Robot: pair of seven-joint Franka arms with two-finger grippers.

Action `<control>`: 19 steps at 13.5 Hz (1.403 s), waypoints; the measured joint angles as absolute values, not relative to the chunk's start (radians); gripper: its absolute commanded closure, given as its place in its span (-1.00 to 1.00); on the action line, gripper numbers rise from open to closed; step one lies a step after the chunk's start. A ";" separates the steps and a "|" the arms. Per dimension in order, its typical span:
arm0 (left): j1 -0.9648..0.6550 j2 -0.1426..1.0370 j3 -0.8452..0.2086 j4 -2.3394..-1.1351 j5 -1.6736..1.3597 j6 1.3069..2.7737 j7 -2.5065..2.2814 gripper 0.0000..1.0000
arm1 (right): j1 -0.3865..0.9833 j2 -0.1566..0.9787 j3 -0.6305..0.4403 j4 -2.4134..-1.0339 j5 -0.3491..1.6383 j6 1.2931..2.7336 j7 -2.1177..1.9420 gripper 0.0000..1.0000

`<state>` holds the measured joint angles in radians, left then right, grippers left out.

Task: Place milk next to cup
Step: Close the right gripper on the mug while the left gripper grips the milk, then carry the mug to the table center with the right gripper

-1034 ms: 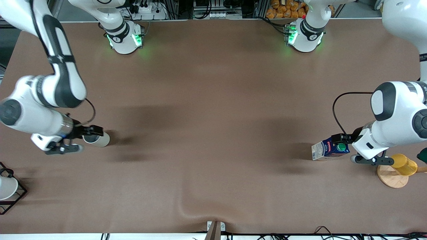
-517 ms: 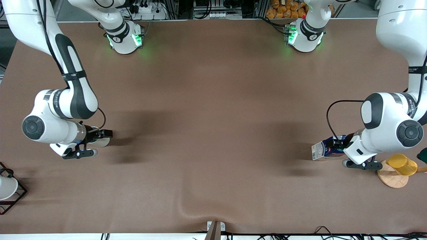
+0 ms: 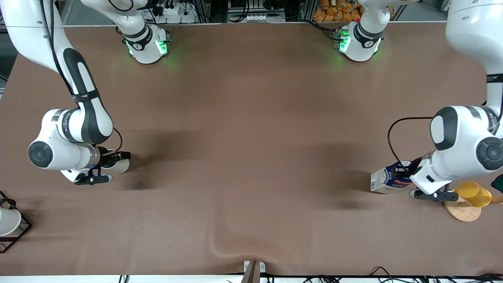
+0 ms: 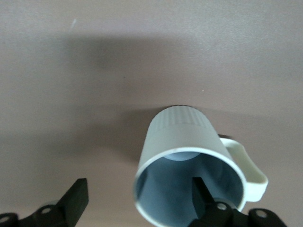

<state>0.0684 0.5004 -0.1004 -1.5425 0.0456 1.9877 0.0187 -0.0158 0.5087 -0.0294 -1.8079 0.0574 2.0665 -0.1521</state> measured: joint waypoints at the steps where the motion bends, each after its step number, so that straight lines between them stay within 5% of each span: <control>1: 0.074 0.475 -0.099 -1.541 0.046 1.962 0.008 0.29 | -0.020 0.516 -0.030 -1.809 0.057 2.081 -0.154 1.00; 9: 0.103 0.357 -0.089 -1.541 0.046 1.849 -0.025 0.30 | 0.029 0.534 -0.007 -1.766 0.058 2.122 -0.190 1.00; 15: 0.115 0.343 -0.093 -1.544 0.046 1.811 -0.025 0.30 | 0.351 0.516 0.115 -1.576 0.057 2.136 -0.215 1.00; 19: 0.125 0.325 -0.093 -1.544 0.046 1.801 -0.025 0.31 | 0.605 0.630 0.109 -1.448 -0.052 2.295 -0.210 0.94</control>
<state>0.1250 0.3253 -0.0926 -1.5444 0.0456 1.8009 -0.0249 0.6053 0.6296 0.1088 -1.4479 -0.0525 2.2948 -0.2100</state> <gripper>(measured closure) 0.630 0.947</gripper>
